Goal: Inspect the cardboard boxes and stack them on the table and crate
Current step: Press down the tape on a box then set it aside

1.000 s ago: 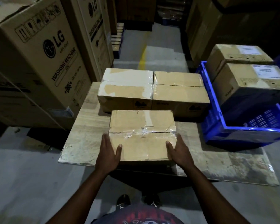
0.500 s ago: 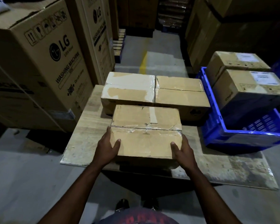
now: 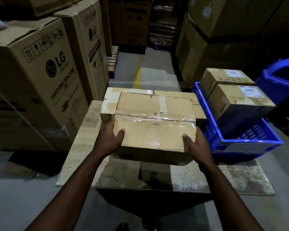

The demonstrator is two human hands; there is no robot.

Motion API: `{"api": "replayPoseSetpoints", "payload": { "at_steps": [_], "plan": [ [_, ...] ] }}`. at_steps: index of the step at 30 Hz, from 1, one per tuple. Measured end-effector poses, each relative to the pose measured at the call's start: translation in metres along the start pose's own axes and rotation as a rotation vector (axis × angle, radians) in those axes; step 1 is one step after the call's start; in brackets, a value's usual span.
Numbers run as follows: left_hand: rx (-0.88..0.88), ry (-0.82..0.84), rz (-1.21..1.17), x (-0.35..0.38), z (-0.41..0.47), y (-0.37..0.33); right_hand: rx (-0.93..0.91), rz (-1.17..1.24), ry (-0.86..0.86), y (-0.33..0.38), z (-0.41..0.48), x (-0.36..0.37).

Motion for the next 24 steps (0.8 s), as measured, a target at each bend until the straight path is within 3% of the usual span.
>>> {"api": "replayPoseSetpoints", "payload": {
  "at_steps": [14,24],
  "plan": [
    [0.031,-0.002,-0.067,0.036,0.033,-0.07,-0.062,-0.085,-0.045,0.034,0.078,-0.047],
    [0.02,-0.017,-0.043,0.106,0.067,-0.143,-0.14,-0.097,0.083,0.026,0.173,-0.103]
  ]
}}
Point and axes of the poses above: each hand's wrist, its own z-axis towards the middle knuckle, its own x-axis out of the palm, y = z × x, the point moved 3 cm from there along z, towards the middle knuckle, and after that the axes turned 11 degrees about -y, right-handed, at the moved point
